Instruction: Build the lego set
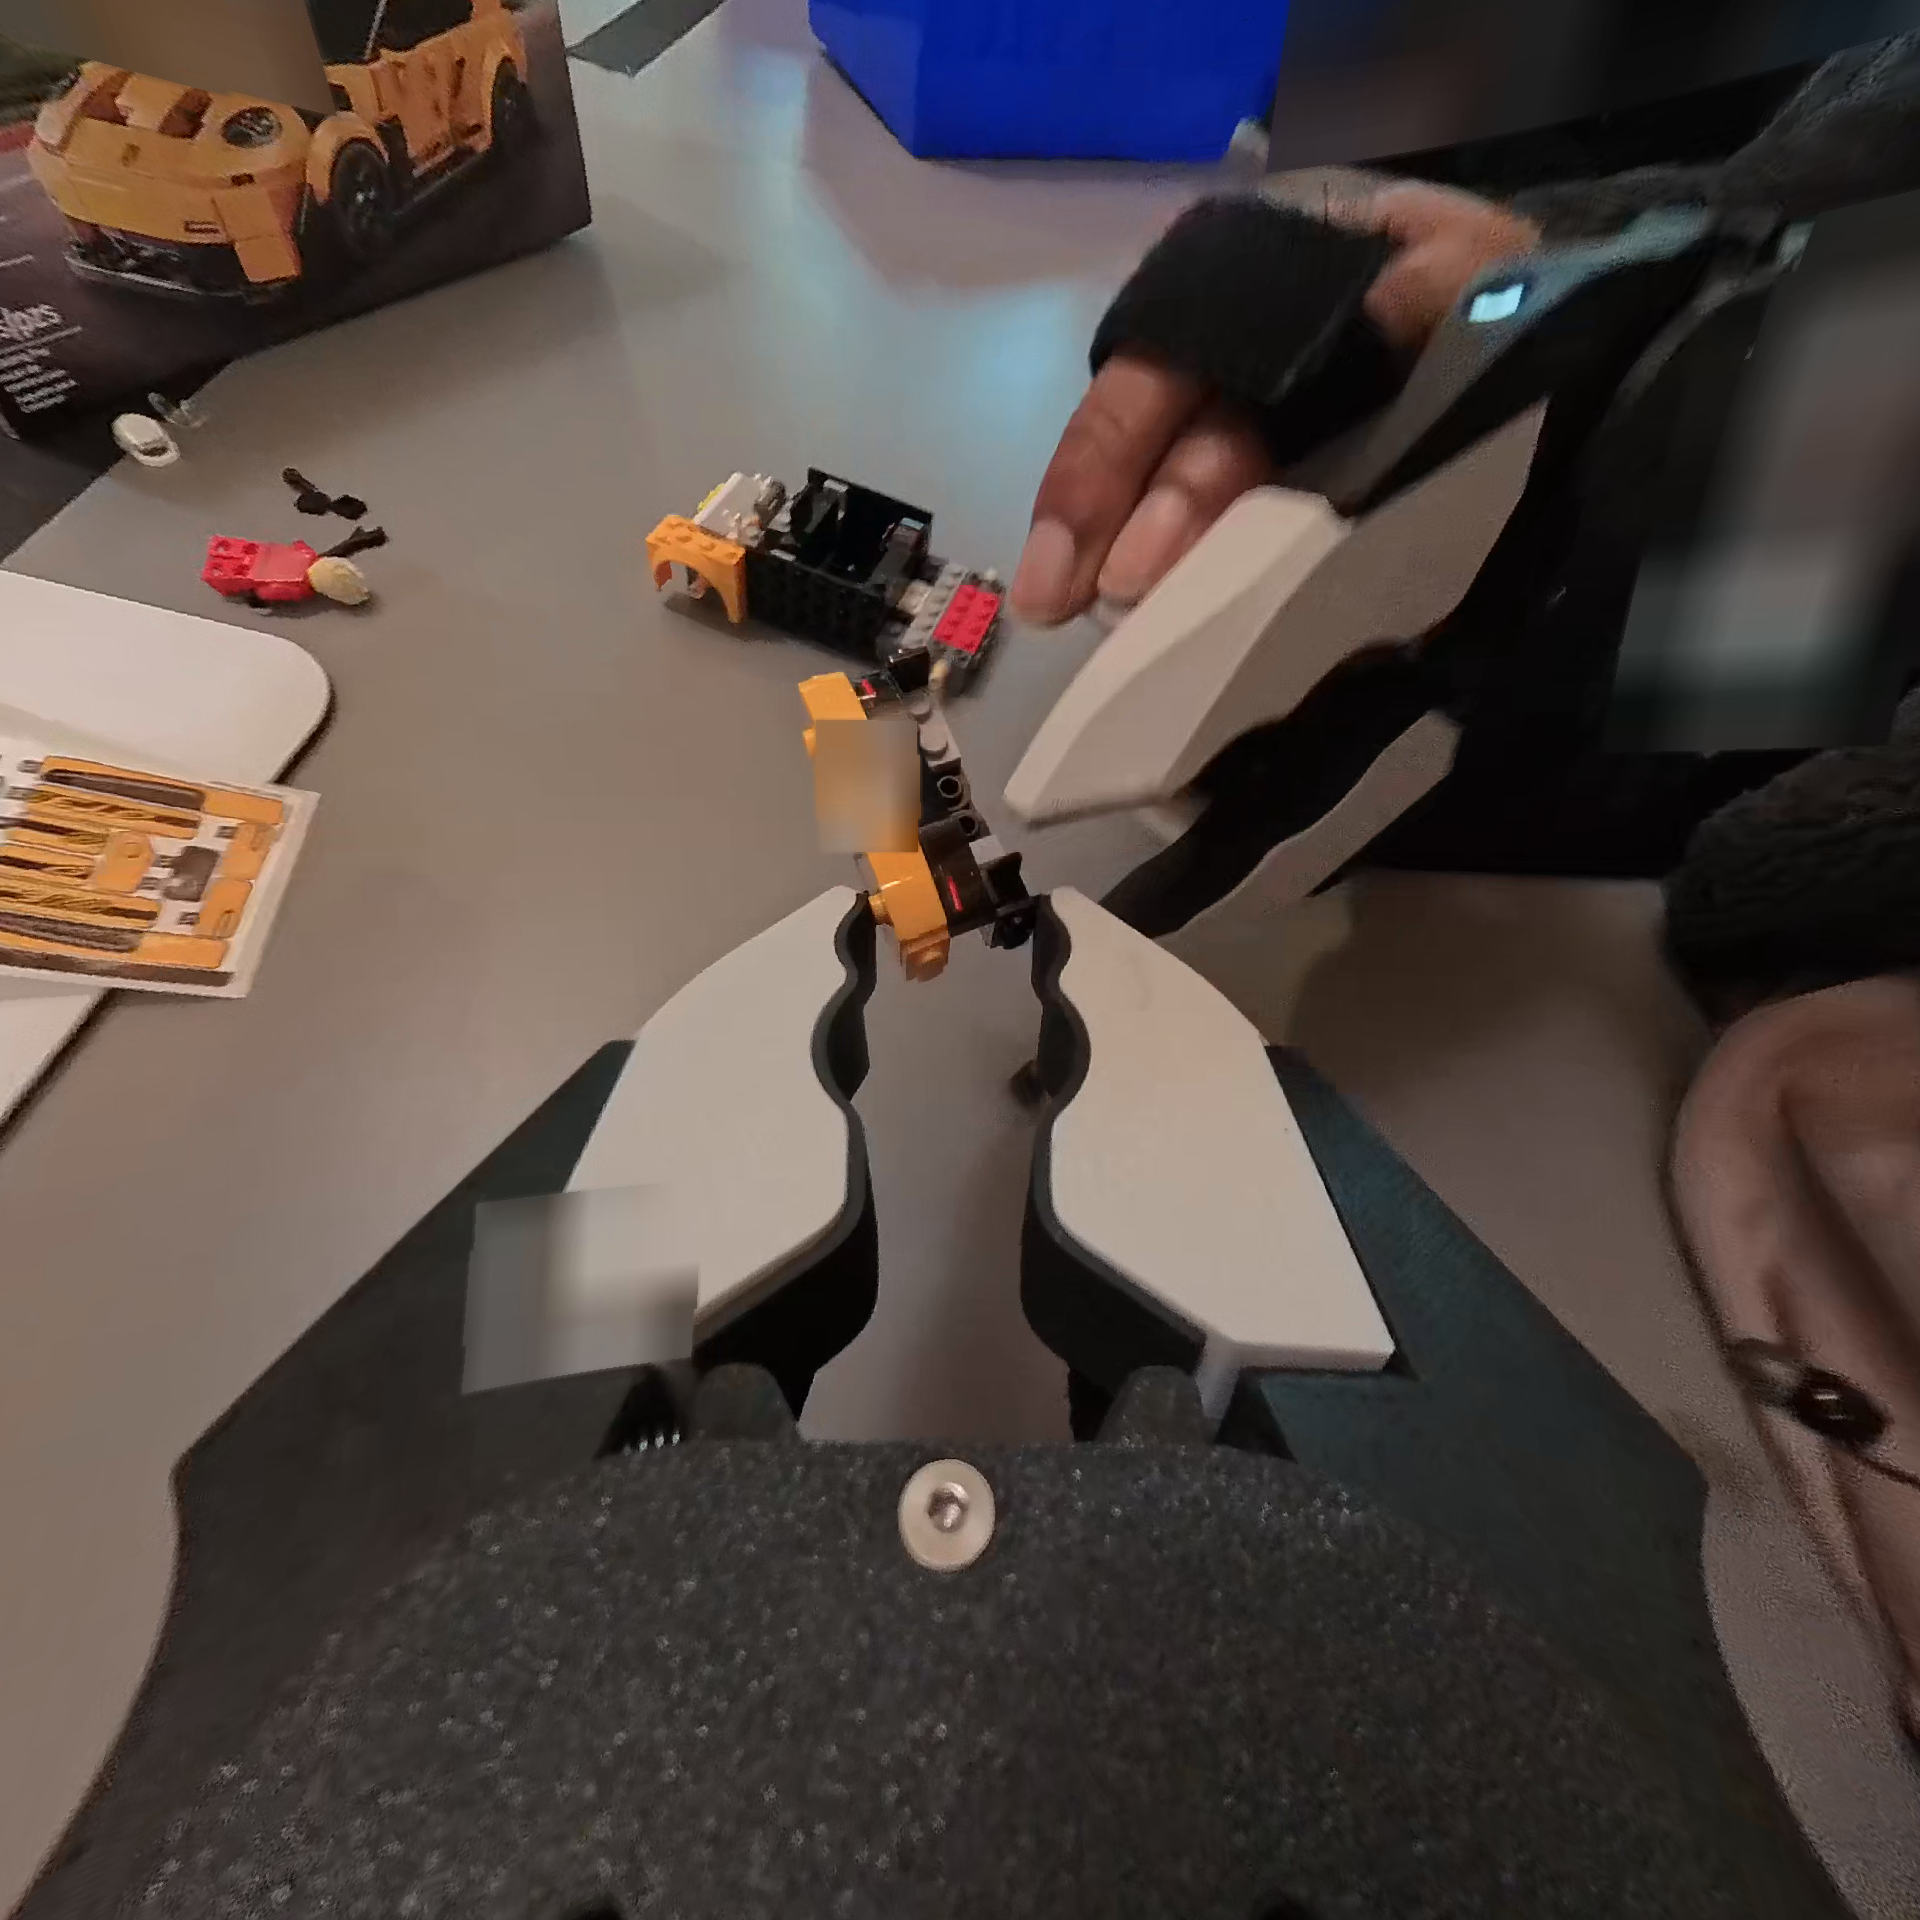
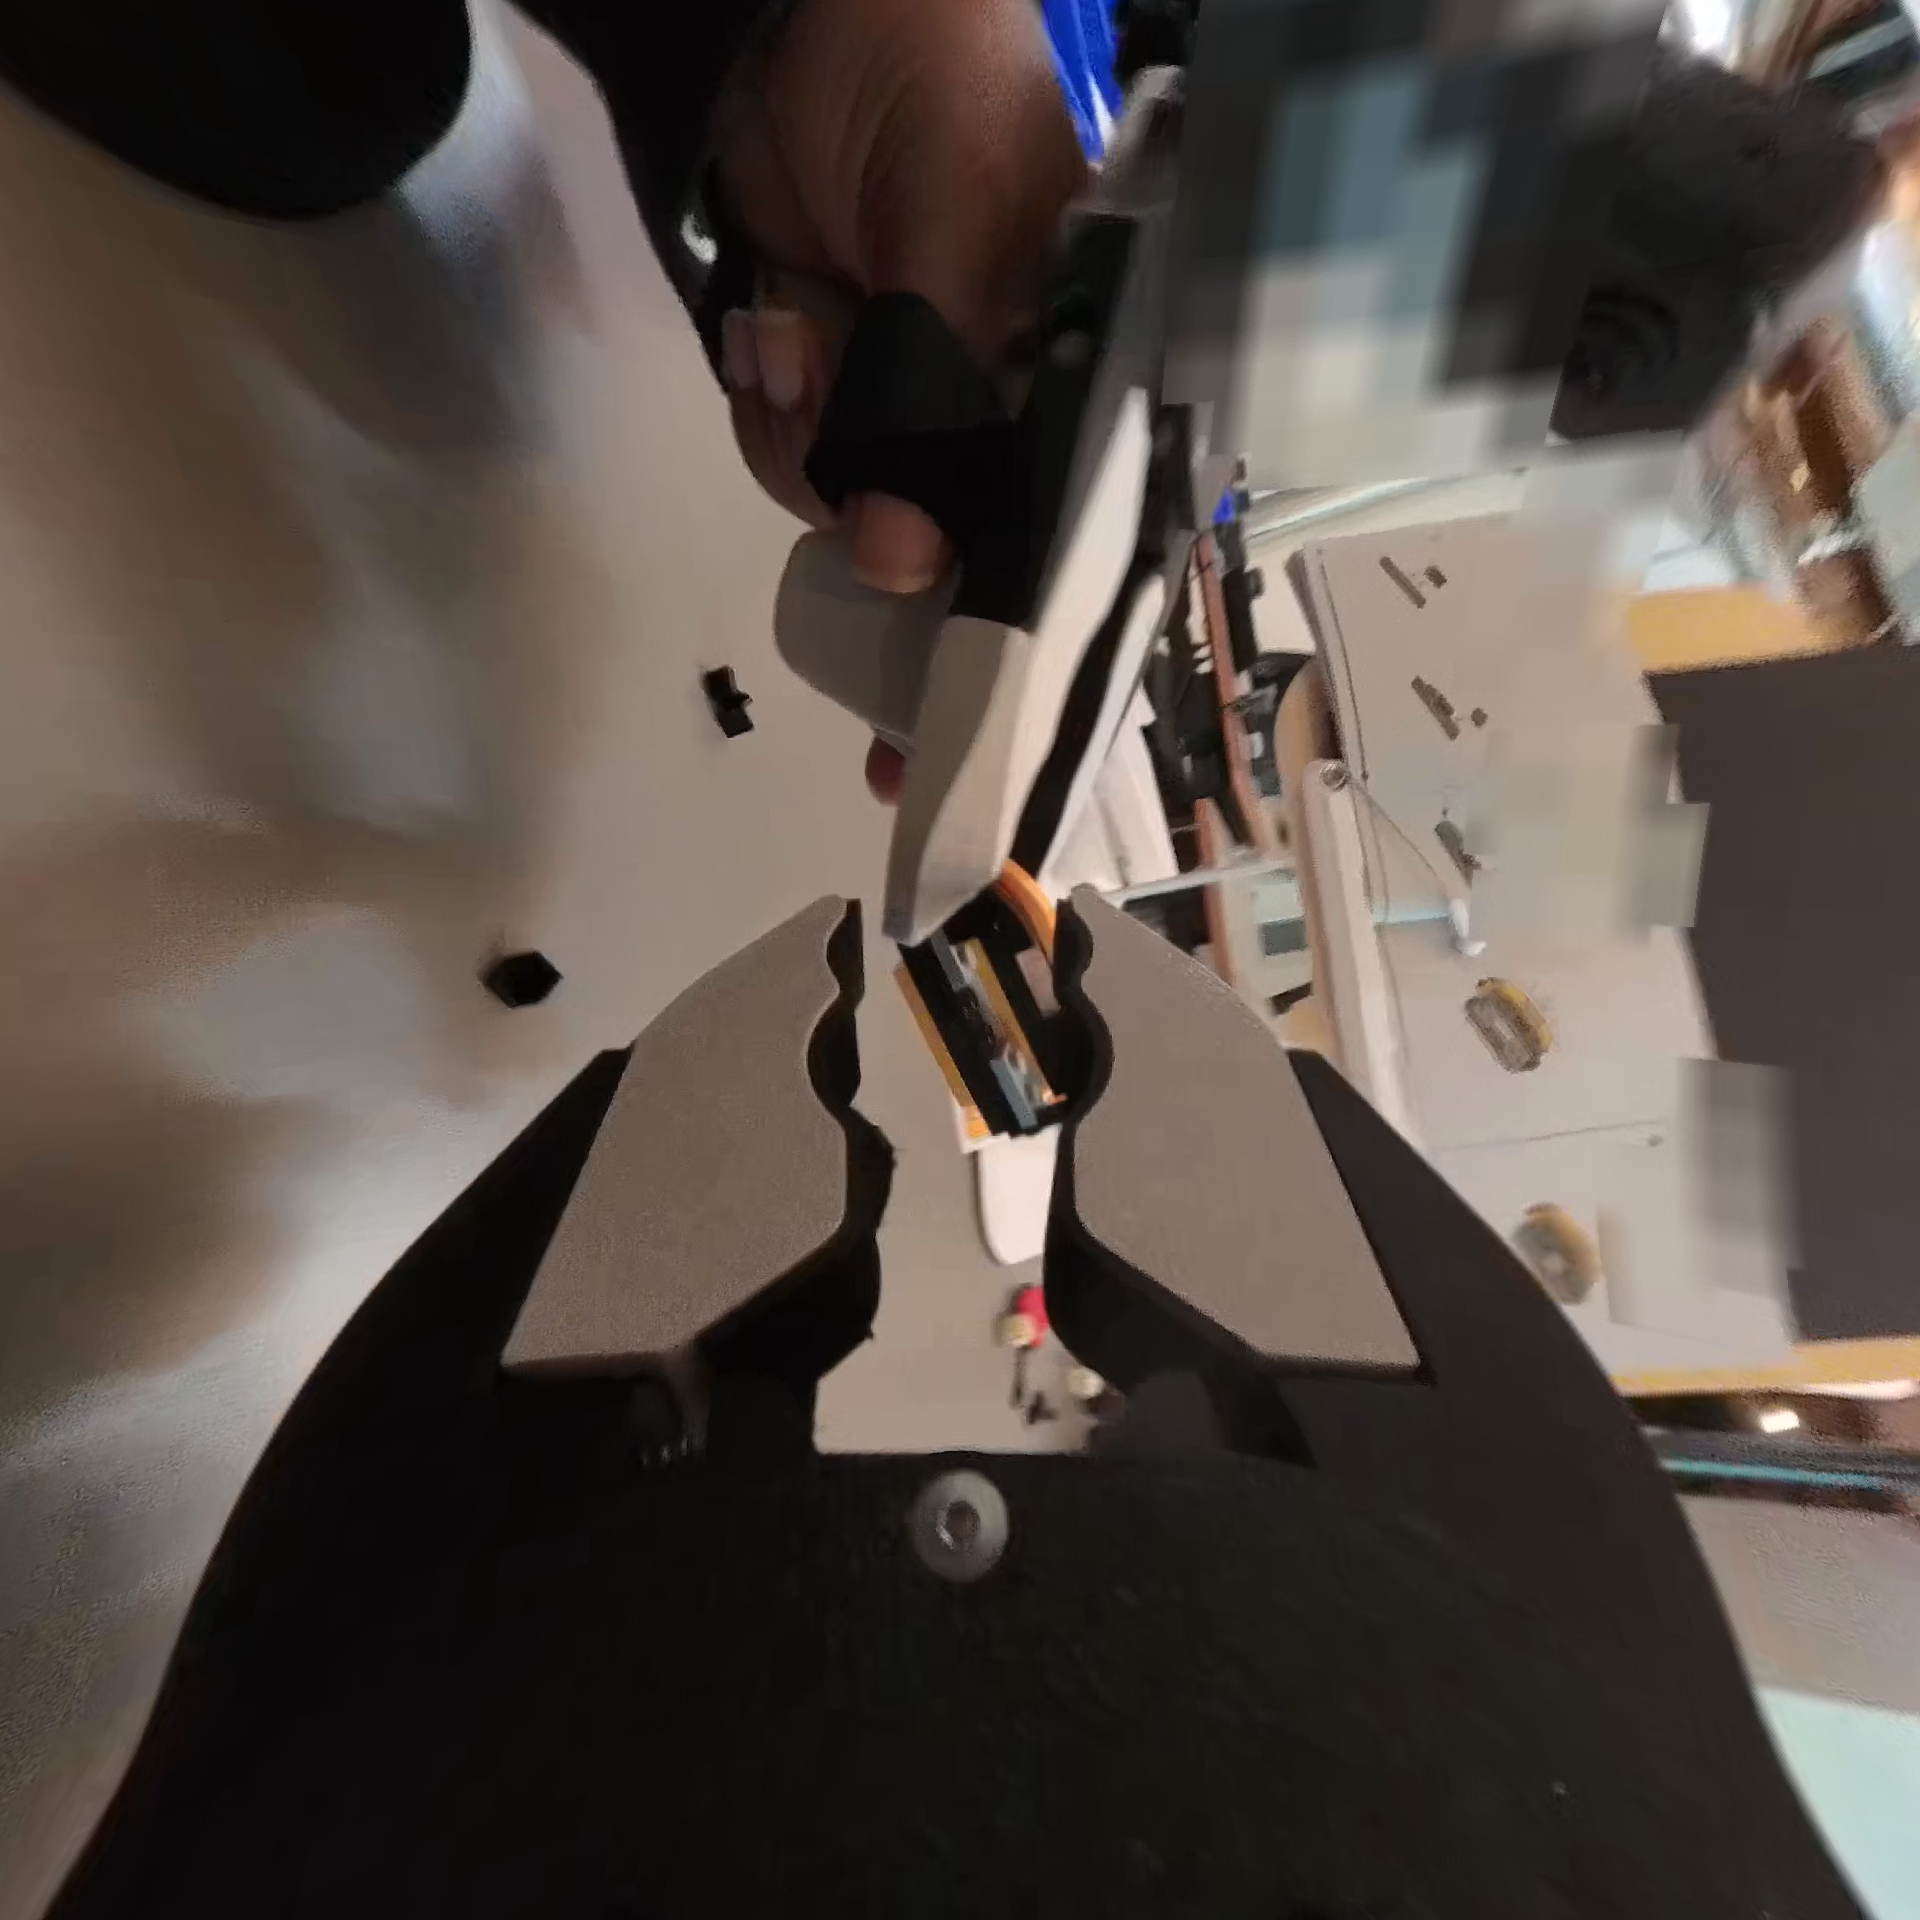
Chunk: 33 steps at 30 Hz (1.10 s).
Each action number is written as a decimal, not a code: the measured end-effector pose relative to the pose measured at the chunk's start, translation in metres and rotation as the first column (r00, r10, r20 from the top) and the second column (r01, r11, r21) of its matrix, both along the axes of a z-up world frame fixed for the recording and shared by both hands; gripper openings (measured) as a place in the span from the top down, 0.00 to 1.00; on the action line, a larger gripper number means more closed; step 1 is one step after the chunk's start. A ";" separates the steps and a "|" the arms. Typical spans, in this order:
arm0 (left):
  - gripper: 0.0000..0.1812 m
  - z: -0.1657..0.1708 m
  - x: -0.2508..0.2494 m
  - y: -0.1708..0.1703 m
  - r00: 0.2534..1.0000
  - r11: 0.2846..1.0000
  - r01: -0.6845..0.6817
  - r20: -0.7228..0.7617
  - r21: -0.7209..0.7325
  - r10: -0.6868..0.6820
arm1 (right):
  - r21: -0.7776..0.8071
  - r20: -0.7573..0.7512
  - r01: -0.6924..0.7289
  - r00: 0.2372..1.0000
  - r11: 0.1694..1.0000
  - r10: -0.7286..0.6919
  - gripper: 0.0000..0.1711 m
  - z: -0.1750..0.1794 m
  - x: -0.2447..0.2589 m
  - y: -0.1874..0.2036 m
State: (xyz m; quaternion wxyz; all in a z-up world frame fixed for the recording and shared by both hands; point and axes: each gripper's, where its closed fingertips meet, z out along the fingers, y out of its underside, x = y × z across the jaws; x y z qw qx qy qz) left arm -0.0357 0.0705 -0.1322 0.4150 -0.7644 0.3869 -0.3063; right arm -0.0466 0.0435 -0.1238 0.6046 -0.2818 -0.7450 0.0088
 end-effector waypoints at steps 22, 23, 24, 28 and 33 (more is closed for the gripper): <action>0.74 -0.078 -0.030 0.008 0.955 0.997 0.083 -0.285 -0.005 -0.081 | -0.684 0.230 0.295 0.955 0.668 -0.187 0.81 -0.067 0.007 0.029; 0.74 -0.076 -0.028 0.008 0.958 0.997 0.083 -0.276 -0.001 -0.080 | -0.690 0.224 0.303 0.953 0.658 -0.203 0.81 -0.066 0.009 0.034; 0.74 -0.074 -0.027 0.008 0.960 0.997 0.081 -0.268 0.003 -0.077 | -0.693 0.222 0.312 0.950 0.650 -0.220 0.81 -0.066 0.011 0.039; 0.84 -0.073 -0.029 0.014 0.959 1.000 0.027 -0.283 0.015 -0.022 | -0.688 0.205 0.328 0.944 0.647 -0.261 0.81 -0.063 0.015 0.051; 0.84 -0.036 -0.023 0.010 0.988 0.957 0.041 0.157 -0.286 0.005 | -0.735 0.109 0.256 0.958 0.627 -0.264 0.80 -0.045 0.012 0.053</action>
